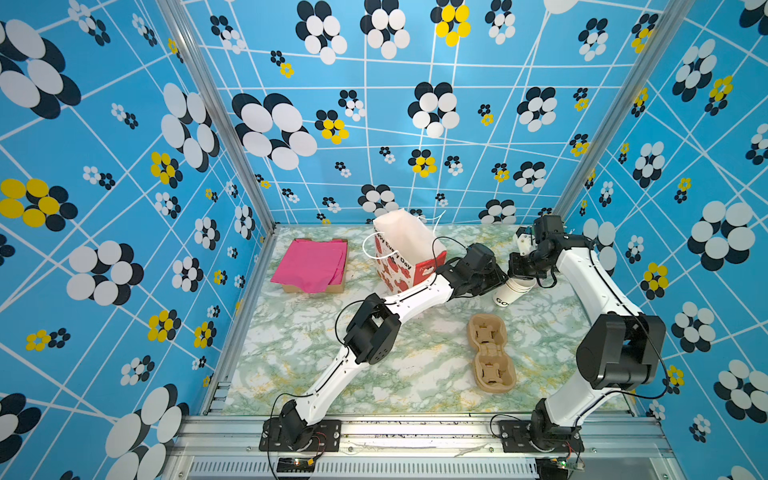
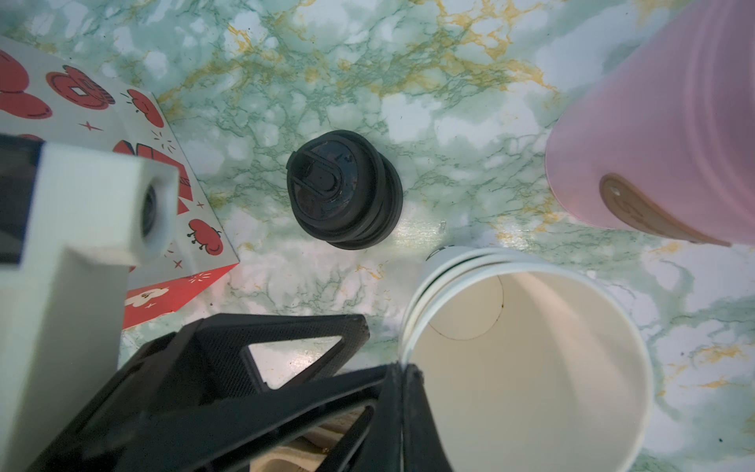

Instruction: Pack the takeout coffee

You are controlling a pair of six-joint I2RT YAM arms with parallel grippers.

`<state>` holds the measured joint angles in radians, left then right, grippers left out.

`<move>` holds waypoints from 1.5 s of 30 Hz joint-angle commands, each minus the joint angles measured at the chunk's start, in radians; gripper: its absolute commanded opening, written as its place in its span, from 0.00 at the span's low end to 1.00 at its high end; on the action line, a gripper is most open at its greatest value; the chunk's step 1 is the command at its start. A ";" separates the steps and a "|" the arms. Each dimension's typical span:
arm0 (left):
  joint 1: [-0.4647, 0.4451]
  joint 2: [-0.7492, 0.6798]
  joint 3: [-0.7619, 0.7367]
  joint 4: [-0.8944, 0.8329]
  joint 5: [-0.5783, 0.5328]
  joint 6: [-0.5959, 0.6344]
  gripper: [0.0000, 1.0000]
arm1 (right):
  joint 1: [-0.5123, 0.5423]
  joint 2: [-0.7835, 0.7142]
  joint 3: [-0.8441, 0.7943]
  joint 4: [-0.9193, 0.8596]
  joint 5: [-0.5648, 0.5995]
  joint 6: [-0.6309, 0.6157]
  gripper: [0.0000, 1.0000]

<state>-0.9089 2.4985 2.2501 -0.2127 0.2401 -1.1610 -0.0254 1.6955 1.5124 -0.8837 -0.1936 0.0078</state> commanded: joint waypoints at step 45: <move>0.002 -0.018 0.027 -0.072 -0.050 0.045 0.58 | 0.045 -0.148 0.241 -0.169 0.094 -0.017 0.00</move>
<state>-0.9054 2.4985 2.2456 -0.2661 0.2092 -1.1515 0.0113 1.5841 1.7229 -1.0222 -0.1169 -0.0006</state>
